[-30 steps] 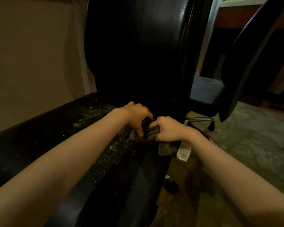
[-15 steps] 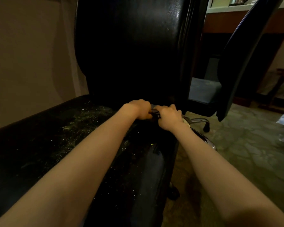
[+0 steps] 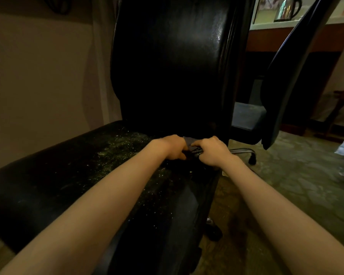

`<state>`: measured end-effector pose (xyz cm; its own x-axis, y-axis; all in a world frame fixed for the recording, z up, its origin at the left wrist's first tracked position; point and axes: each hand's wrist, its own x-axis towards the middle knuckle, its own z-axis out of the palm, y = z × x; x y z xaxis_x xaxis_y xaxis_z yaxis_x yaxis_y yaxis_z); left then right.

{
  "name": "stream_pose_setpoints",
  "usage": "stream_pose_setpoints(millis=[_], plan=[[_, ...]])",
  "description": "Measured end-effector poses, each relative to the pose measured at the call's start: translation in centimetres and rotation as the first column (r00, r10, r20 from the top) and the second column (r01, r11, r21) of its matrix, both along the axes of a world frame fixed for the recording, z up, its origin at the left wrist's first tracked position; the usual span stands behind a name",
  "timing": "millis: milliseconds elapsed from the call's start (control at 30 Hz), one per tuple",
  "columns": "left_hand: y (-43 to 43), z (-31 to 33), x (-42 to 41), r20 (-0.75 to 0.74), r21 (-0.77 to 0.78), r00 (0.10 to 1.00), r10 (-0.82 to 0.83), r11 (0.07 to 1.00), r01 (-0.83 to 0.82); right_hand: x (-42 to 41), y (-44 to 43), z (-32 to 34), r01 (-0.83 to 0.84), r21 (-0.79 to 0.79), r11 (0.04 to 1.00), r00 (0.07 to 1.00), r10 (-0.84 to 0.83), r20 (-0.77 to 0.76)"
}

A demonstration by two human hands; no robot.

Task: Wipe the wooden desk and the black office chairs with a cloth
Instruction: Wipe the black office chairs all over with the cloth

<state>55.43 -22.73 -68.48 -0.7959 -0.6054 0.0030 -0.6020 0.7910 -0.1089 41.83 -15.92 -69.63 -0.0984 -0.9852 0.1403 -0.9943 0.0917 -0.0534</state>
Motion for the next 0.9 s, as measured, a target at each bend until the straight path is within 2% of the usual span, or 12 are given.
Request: stream_pose_setpoints(millis=[100,267,467,700,800,900], plan=[[1.4,0.3,1.2,-0.005,-0.023,1.0,-0.028,0.999,0.028,1.8,1.9,0.4,0.0,-0.021,1.0,1.0,0.0,0.015],[3.4,0.5,4.6,-0.094,0.019,0.993,-0.067,0.997,0.069,6.2,4.8,1.5,0.043,-0.038,0.998,0.996,-0.04,0.077],[3.8,1.1,9.9,-0.201,0.132,0.976,-0.082,0.985,0.11,11.6,6.2,1.1,0.197,-0.146,0.969,0.933,-0.14,0.331],[3.9,1.9,13.8,-0.315,0.178,0.947,-0.057,0.977,0.118,13.2,4.9,1.1,0.261,-0.12,0.958,0.793,-0.142,0.593],[4.3,2.3,14.7,-0.323,0.187,0.945,-0.043,0.976,0.108,13.6,4.5,1.5,0.252,-0.15,0.956,0.783,-0.11,0.612],[5.3,2.9,14.8,-0.353,0.08,0.933,-0.066,0.992,0.101,12.8,5.7,3.2,0.149,-0.243,0.958,0.858,-0.003,0.514]])
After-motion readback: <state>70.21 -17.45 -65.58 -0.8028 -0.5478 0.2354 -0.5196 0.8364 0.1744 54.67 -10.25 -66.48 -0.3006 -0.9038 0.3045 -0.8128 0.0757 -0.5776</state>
